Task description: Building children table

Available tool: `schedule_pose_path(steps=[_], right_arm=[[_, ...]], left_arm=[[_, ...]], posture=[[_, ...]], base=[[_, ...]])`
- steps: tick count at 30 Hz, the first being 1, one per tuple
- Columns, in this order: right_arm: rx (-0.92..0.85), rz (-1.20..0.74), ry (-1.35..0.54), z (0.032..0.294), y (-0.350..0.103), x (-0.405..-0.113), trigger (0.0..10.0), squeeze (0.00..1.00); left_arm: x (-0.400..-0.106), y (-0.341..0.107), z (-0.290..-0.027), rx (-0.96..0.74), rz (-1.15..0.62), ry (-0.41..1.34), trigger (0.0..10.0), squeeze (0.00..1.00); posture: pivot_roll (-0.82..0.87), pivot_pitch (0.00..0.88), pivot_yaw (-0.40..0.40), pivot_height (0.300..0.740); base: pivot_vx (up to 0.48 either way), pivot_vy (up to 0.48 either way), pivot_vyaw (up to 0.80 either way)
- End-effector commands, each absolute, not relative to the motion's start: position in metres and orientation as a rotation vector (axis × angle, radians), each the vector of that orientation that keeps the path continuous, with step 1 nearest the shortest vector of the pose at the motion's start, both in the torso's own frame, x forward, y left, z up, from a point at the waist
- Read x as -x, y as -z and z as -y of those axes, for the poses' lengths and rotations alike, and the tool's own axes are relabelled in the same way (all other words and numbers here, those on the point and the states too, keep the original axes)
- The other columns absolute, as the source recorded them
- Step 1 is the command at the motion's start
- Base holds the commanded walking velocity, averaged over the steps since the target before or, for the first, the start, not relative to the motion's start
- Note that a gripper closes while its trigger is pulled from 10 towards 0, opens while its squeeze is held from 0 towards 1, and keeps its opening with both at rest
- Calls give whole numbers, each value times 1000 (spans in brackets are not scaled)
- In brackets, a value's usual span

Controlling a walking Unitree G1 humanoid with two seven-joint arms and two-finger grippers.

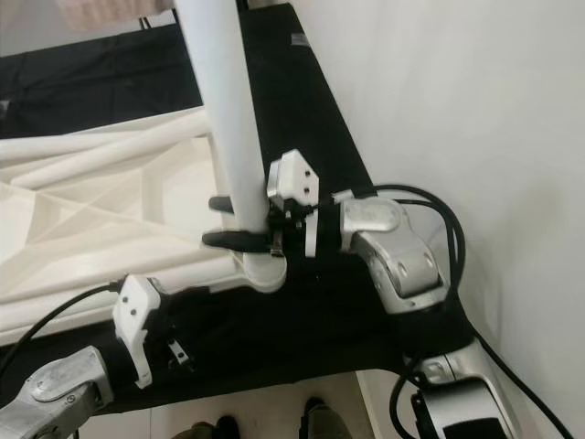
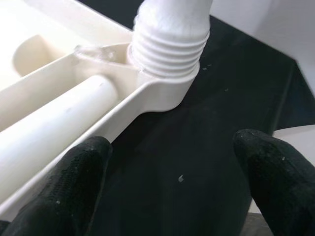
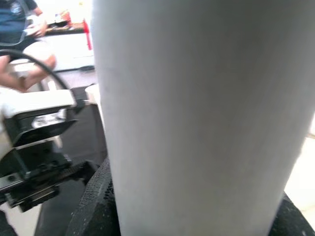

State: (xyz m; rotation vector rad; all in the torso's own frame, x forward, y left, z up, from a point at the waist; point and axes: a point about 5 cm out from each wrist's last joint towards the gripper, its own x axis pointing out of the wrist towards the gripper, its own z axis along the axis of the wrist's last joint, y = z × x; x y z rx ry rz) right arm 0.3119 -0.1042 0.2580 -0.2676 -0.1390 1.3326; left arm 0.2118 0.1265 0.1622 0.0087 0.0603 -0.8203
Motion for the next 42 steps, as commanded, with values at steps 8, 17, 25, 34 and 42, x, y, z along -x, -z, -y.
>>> schedule_pose_path(steps=[8,17,25,34,42], right_arm=[[147,-124,-1087,112,-201,-330,10000,0],[136,-179,-921,94,-182,-324,10000,0],[120,-180,-460,85,-165,-314,10000,0],[79,-160,-352,82,-165,-316,10000,0],[89,-162,-302,78,-169,-316,10000,0]], left_arm=[[-211,-157,-134,-34,-96,800,10000,0],[-216,-158,-139,-64,-92,786,10000,0],[-224,-163,-157,-108,-81,711,10000,0],[-236,-179,-212,-180,-63,526,10000,0],[-246,-209,-261,-243,-6,386,10000,0]], posture=[[-11,303,63,740],[-13,286,61,740],[-6,288,60,740],[4,291,55,740],[15,288,58,740]], base=[[0,0,0],[0,0,0],[0,0,0],[0,0,0],[0,0,0]])
